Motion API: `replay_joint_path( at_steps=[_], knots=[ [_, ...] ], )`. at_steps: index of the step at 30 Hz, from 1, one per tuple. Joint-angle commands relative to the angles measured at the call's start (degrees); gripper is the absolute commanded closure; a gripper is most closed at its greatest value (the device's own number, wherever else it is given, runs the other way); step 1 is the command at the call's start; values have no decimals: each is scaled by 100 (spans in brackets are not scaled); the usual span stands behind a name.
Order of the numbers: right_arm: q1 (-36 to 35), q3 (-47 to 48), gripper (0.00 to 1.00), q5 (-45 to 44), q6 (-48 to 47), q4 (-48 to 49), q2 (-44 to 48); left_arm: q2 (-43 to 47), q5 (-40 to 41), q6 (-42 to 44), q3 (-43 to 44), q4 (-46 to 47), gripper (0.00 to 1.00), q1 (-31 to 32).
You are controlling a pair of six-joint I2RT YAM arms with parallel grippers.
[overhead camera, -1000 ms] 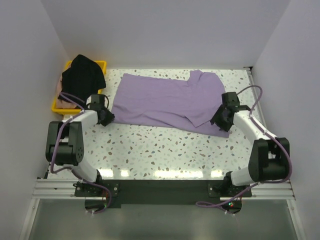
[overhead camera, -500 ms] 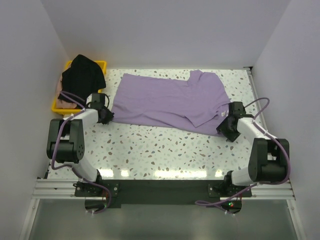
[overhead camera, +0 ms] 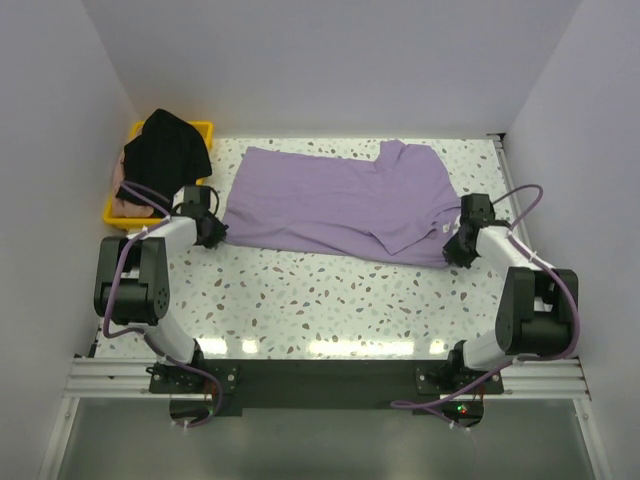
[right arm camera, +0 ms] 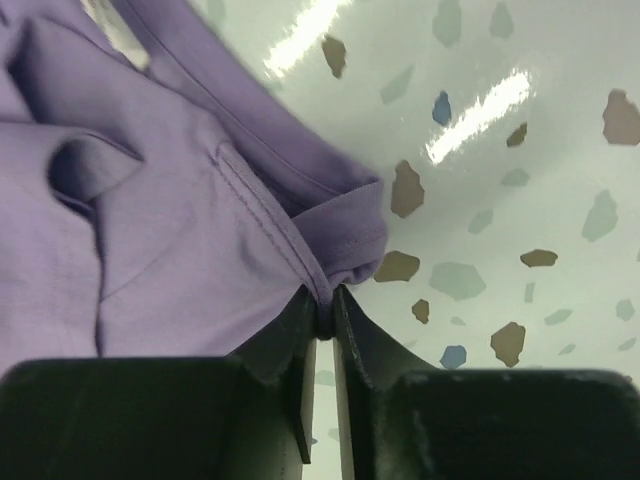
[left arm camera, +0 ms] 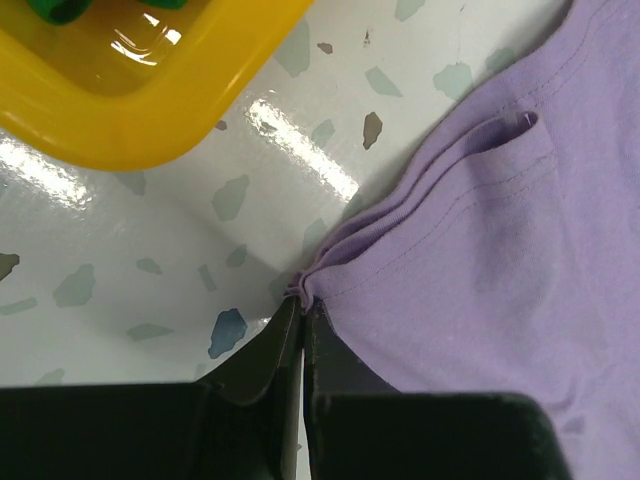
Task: Fold and stack the t-shirts
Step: Fold the tshirt
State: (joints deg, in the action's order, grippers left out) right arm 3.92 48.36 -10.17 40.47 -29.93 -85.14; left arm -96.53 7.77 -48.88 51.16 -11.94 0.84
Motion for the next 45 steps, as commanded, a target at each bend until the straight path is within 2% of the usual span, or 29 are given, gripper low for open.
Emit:
replay_joint_path(
  at_steps=[1,2,5,22,25,28,30,31,33,34,35,37,42,45],
  knots=[
    [47,524,90,-327,-179,-161,-29,-138,269,81,166,-150,100,13],
    [47,586,94,-327,-197,-232,-37,-138,295,115,184,-168,100,13],
    [82,789,97,-353,-294,-451,-55,-77,391,160,246,-264,100,13],
    [715,350,96,182,-654,-1120,727,1057,735,230,-307,-836,100,13],
    [733,131,93,270,-681,-1102,876,1277,717,213,-553,-844,100,13],
    [733,-124,85,410,-663,-998,999,1488,656,177,-843,-783,100,13],
    [733,-230,73,507,-681,-997,1061,1619,577,151,-1054,-704,100,13],
    [733,-239,61,516,-707,-1006,1122,1672,550,151,-1107,-678,92,13],
    [733,-230,50,473,-777,-1049,1245,1874,471,160,-1265,-581,79,13],
    [733,-213,45,473,-812,-1093,1420,1962,454,186,-1301,-546,64,13],
    [733,-195,37,481,-839,-1111,1500,2119,419,221,-1336,-485,59,13],
    [724,-116,34,657,-1005,-1042,1728,2243,357,326,-1336,-467,50,13],
    [680,-37,33,1430,-1252,-699,1958,2420,59,581,-915,-581,45,13],
    [208,-11,34,1361,-1121,-488,1756,2446,-258,871,-652,-607,44,13]
  ],
)
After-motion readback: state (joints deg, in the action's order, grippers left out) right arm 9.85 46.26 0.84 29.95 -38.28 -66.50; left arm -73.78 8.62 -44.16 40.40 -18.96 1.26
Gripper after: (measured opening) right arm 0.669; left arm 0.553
